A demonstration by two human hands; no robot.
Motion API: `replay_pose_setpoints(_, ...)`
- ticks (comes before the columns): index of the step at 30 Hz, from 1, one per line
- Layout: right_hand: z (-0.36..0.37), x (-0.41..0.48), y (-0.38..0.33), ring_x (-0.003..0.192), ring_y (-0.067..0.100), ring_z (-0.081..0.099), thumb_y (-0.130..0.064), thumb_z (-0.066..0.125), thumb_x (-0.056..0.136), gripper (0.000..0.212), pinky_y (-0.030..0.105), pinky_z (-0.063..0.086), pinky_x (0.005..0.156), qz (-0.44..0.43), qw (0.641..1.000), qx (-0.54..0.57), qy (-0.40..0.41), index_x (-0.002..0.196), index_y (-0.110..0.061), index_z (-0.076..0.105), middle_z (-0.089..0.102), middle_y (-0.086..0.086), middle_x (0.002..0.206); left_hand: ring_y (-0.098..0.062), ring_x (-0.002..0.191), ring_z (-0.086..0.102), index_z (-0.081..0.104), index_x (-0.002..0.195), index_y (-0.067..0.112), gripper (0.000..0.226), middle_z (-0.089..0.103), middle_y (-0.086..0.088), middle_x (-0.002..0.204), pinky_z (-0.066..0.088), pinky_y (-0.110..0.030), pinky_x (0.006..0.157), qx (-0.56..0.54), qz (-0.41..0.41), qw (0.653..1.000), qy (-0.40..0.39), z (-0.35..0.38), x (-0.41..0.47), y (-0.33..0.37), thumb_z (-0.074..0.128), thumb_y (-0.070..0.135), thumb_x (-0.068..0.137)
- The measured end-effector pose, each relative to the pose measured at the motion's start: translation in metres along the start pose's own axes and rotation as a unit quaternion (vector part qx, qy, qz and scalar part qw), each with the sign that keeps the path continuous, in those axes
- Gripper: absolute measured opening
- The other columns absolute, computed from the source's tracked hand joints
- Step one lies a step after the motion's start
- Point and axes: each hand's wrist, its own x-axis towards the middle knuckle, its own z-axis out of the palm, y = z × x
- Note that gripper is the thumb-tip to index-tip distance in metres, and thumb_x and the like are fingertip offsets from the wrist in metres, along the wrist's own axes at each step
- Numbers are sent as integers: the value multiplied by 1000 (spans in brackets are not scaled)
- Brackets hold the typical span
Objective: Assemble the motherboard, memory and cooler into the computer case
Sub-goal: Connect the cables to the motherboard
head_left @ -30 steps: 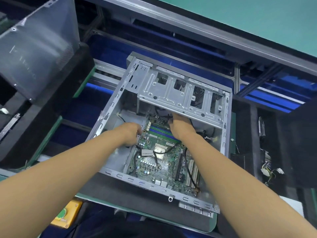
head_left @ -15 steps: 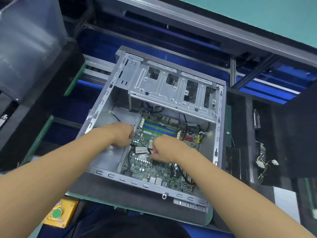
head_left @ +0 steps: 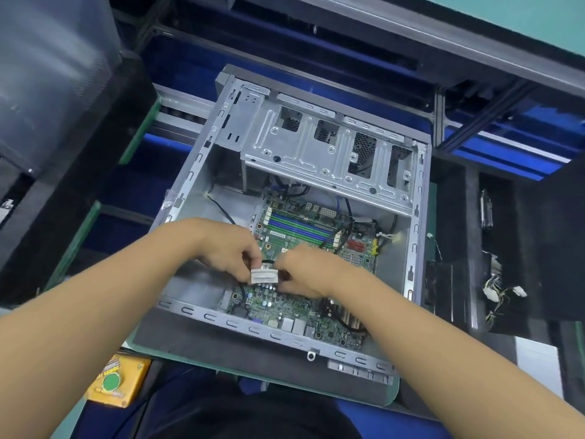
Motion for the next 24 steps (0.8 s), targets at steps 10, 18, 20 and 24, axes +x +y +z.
replay_pose_setpoints(10, 14, 12, -11, 70, 4, 68, -24, 65, 99, 13, 4, 37, 53, -48, 990, 124, -47, 107, -15, 71, 77, -6, 85, -7, 62, 48, 60, 67, 28, 20, 57, 11, 65, 39, -25, 59, 90, -62, 994, -9, 5, 12, -11, 66, 20, 85)
replay_pose_setpoints(18, 33, 14, -13, 80, 15, 58, -27, 67, 96, 17, 27, 39, 66, -61, 993, 104, 13, 109, -17, 72, 67, -5, 84, -9, 70, 55, 67, 72, 31, 21, 61, 15, 67, 52, -33, 74, 81, -87, 993, -4, 7, 13, -7, 67, 12, 81)
replay_pose_setpoints(20, 36, 13, -12, 82, 17, 62, -27, 68, 95, 17, 29, 48, 70, -55, 991, 120, 20, 107, -15, 72, 69, -1, 88, -9, 68, 55, 65, 68, 31, 24, 61, 15, 65, 53, -34, 74, 65, -91, 994, -1, 8, 13, -8, 66, 11, 82)
replay_pose_setpoints(24, 44, 13, -12, 73, 14, 58, -25, 70, 92, 9, 6, 36, 56, -49, 988, 133, 56, 97, -17, 71, 63, -6, 78, -17, 70, 60, 68, 71, 26, 24, 70, 2, 74, 49, -34, 66, 0, -100, 995, 5, 12, 14, -12, 62, 6, 84)
